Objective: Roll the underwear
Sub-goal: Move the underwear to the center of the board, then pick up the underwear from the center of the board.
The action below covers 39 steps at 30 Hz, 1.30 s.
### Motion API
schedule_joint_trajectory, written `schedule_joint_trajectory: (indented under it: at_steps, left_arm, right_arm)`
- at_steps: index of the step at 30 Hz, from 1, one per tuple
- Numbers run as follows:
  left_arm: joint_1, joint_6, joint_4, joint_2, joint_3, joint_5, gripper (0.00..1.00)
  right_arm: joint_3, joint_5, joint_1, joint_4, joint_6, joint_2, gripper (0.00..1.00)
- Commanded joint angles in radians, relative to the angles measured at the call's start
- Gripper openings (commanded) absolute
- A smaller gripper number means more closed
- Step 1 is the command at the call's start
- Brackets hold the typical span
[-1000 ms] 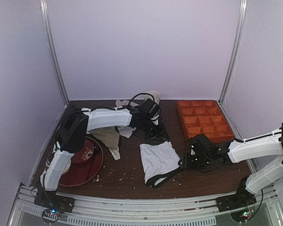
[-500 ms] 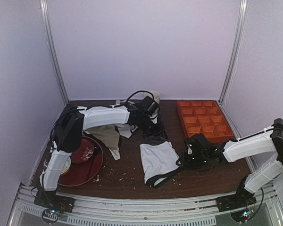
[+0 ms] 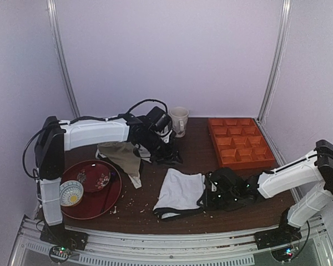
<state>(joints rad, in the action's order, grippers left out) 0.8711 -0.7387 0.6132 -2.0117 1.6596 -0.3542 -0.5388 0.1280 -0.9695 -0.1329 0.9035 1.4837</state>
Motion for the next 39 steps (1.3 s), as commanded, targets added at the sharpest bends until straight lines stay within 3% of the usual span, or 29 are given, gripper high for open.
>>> schedule_joint_trajectory:
  at_steps: [1,6,10,16,22,39]
  left_arm:
    - [-0.011,0.042,0.04,0.07,-0.072,0.063,0.47]
    - [-0.009,0.074,0.084,0.151,-0.129,0.103,0.48]
    - [-0.005,0.078,0.091,0.202,-0.176,0.12,0.48]
    - [0.039,0.097,0.105,0.236,-0.204,0.154,0.48]
    - [0.081,0.105,0.107,0.233,-0.211,0.165,0.48]
    - [0.18,0.119,0.16,0.191,-0.174,0.236,0.48]
  right_arm:
    - [-0.091,0.01,-0.066,-0.056,0.068,0.123,0.24]
    - [-0.119,-0.02,-0.076,-0.026,0.078,0.088,0.34]
    - [-0.157,-0.07,-0.069,0.115,0.03,-0.006,0.4]
    - [-0.168,-0.112,0.029,0.239,0.007,-0.071,0.45]
    - [-0.203,-0.064,0.141,0.222,-0.028,0.034,0.45]
    - [-0.308,0.062,0.233,0.111,-0.017,0.253,0.46]
